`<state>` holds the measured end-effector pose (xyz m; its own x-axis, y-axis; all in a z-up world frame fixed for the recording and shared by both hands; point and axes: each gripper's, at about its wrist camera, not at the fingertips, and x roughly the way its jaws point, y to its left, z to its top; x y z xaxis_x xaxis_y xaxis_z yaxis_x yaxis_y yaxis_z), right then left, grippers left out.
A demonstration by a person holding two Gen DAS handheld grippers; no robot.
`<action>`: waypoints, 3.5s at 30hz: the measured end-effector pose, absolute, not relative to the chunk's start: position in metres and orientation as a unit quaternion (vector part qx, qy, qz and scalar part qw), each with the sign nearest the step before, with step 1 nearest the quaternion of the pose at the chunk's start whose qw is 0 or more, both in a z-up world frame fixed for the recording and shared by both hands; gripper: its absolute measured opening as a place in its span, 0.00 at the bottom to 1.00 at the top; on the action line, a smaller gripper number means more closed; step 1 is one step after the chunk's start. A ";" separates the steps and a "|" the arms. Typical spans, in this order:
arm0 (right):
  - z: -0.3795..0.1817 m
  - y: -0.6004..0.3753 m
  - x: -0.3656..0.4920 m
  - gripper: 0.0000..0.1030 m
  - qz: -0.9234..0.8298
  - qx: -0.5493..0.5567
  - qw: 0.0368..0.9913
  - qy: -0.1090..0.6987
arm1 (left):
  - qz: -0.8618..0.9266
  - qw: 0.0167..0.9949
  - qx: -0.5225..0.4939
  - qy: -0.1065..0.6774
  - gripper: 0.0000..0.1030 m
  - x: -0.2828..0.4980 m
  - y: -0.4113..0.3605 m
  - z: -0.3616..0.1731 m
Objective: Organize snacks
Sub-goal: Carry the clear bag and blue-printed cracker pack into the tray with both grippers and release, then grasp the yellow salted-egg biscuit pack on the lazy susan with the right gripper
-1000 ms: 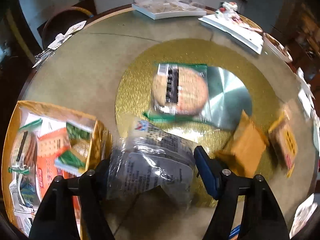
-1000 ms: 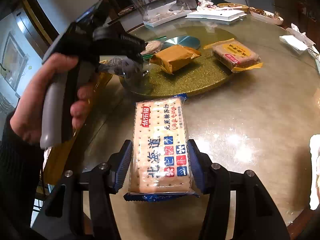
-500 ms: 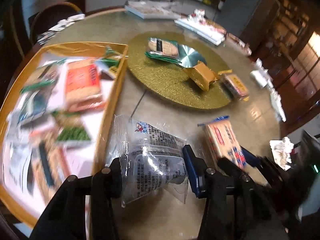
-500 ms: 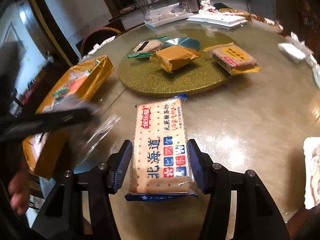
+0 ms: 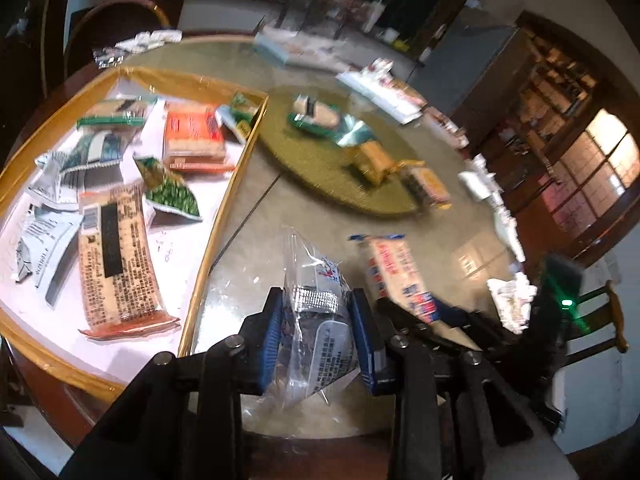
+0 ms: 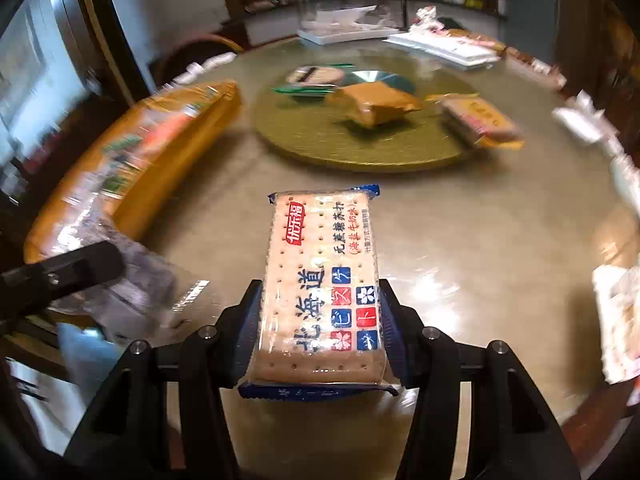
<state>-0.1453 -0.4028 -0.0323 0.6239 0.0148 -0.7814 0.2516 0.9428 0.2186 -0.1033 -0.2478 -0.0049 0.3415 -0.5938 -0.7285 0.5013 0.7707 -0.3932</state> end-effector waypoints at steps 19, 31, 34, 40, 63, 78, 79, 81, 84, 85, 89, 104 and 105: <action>0.033 -0.293 -0.086 0.54 0.099 0.158 0.914 0.362 | -0.252 0.858 -0.196 0.401 0.26 -0.061 -0.102 0.035; 0.007 -0.229 -0.028 0.54 0.113 0.104 0.901 0.406 | -0.198 0.847 -0.260 0.419 0.25 -0.016 -0.044 -0.003; 0.004 -0.227 -0.023 0.54 0.104 0.094 0.901 0.410 | -0.192 0.854 -0.254 0.412 0.25 -0.013 -0.045 -0.005; 0.000 -0.223 -0.015 0.55 0.101 0.091 0.901 0.412 | -0.173 0.880 -0.207 0.391 0.26 -0.011 -0.055 -0.004; 0.028 -0.285 -0.068 0.69 0.081 0.179 0.913 0.357 | -0.069 0.946 0.014 0.318 0.79 -0.072 -0.132 0.031; 0.031 -0.444 -0.112 0.71 -0.012 0.277 0.903 0.327 | -0.217 0.917 0.027 0.333 0.88 -0.093 -0.212 0.048; 0.033 -0.453 -0.111 0.71 -0.020 0.277 0.903 0.328 | -0.227 0.911 0.024 0.343 0.88 -0.091 -0.218 0.046; 0.035 -0.477 -0.103 0.71 -0.045 0.288 0.896 0.335 | -0.241 0.903 0.015 0.356 0.88 -0.090 -0.230 0.042; 0.028 -0.519 -0.086 0.71 -0.088 0.311 0.878 0.353 | -0.250 0.899 0.011 0.359 0.88 -0.092 -0.242 0.039; 0.024 -0.533 -0.078 0.71 -0.104 0.314 0.872 0.362 | -0.254 0.898 0.013 0.358 0.88 -0.093 -0.246 0.039; 0.009 -0.576 -0.044 0.71 -0.153 0.293 0.860 0.389 | -0.258 0.898 0.028 0.354 0.88 -0.096 -0.254 0.035; -0.020 -0.613 -0.008 0.80 -0.212 0.234 0.849 0.423 | -0.255 0.896 -0.001 0.364 0.88 -0.089 -0.236 0.031; -0.022 -0.614 -0.007 0.80 -0.209 0.234 0.847 0.429 | -0.255 0.896 0.001 0.364 0.88 -0.089 -0.237 0.031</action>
<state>-0.0067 -0.6139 -0.0215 0.5451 -0.1536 -0.8242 0.5550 0.8029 0.2174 -0.0894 -0.2366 0.0315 0.6041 -0.4569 -0.6529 0.4576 0.8697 -0.1851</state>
